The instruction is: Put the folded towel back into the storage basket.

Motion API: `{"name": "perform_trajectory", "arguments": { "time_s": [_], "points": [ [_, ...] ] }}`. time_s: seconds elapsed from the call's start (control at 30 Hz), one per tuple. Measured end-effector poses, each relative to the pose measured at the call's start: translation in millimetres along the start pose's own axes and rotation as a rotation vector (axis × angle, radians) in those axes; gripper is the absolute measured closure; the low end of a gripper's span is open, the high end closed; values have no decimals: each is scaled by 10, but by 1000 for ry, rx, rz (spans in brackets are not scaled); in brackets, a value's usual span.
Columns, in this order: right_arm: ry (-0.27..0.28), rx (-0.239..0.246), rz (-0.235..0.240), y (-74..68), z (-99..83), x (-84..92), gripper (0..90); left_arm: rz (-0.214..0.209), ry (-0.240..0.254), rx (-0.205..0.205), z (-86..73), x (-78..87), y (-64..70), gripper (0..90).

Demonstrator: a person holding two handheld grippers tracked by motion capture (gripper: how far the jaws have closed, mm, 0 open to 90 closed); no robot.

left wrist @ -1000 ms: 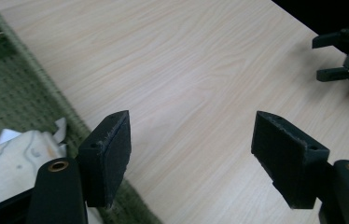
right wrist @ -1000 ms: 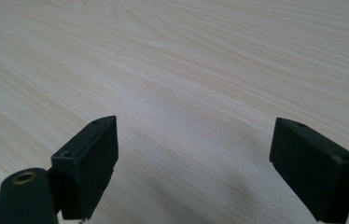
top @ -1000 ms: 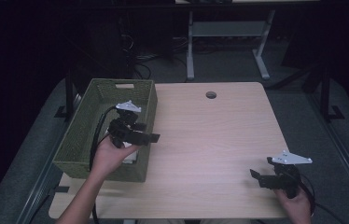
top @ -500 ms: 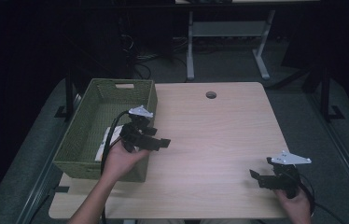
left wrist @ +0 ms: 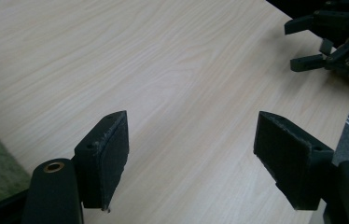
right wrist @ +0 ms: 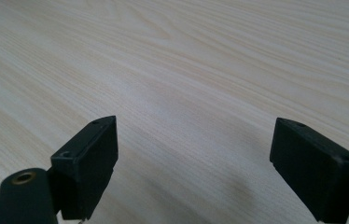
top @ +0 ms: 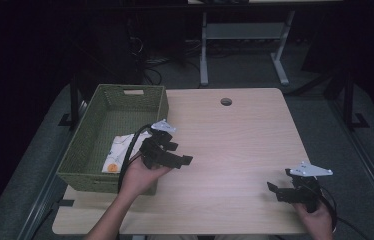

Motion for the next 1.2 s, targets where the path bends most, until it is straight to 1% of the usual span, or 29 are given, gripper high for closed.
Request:
{"name": "perform_trajectory", "arguments": {
  "time_s": [0.17, 0.3, 0.4, 0.47, 0.53, 0.7, 0.73, 0.77, 0.83, 0.87, 0.9, 0.93, 1.0, 1.03, 1.1, 1.2],
  "points": [
    [1, 2, 2, -1, 2, -3, 148, -7, -8, -14, -24, -77, 72, 269],
    [1, 6, 2, 0, 4, -6, 148, -16, 3, -23, -32, -123, 131, 269],
    [2, 2, 0, 6, 2, -2, 148, -16, -3, -42, -45, -152, 174, 269],
    [-1, -3, 4, 1, 0, -2, 148, -17, -1, -42, -51, -175, 201, 266],
    [-1, 1, 4, -3, 1, -7, 148, -27, -4, -49, -63, -202, 227, 265],
    [-5, 8, 3, -22, 4, -13, 148, -44, -1, -41, -86, -275, 269, 263],
    [-5, 9, 3, -23, 4, -15, 148, -47, 3, -33, -90, -291, 282, 262],
    [-6, 9, 4, -24, 4, -16, 148, -47, 3, -40, -98, -300, 288, 262],
    [-8, 9, 3, -24, 3, -18, 148, -50, 9, -40, -107, -325, 314, 262],
    [-8, 8, 2, -24, 3, -20, 148, -50, 8, -45, -115, -339, 321, 262],
    [-8, 9, 1, -23, 3, -21, 148, -51, 6, -41, -122, -356, 332, 262],
    [-8, 10, 1, -23, 4, -23, 148, -53, 0, -49, -132, -368, 336, 260],
    [-9, 11, 1, -24, 3, -25, 147, -59, 8, -42, -142, -401, 352, 256],
    [-10, 12, 2, -24, 2, -28, 148, -58, 4, -47, -151, -418, 349, 255],
    [-11, 13, 0, -21, 2, -33, 148, -65, 0, -39, -174, -462, 353, 249],
    [-13, 15, -1, -21, 1, -34, 148, -72, -6, -37, -212, -525, 360, 243]
  ]
}}
Point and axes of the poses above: each handheld gripper's, and its own axes: x roughly backward along the jaws, z roughly out of its top, y roughly to its right, the point moved 8 cm from there along -x, roughly forward along the jaws, and after that the axes turned 6 degrees about -y, right-handed, at the moved point
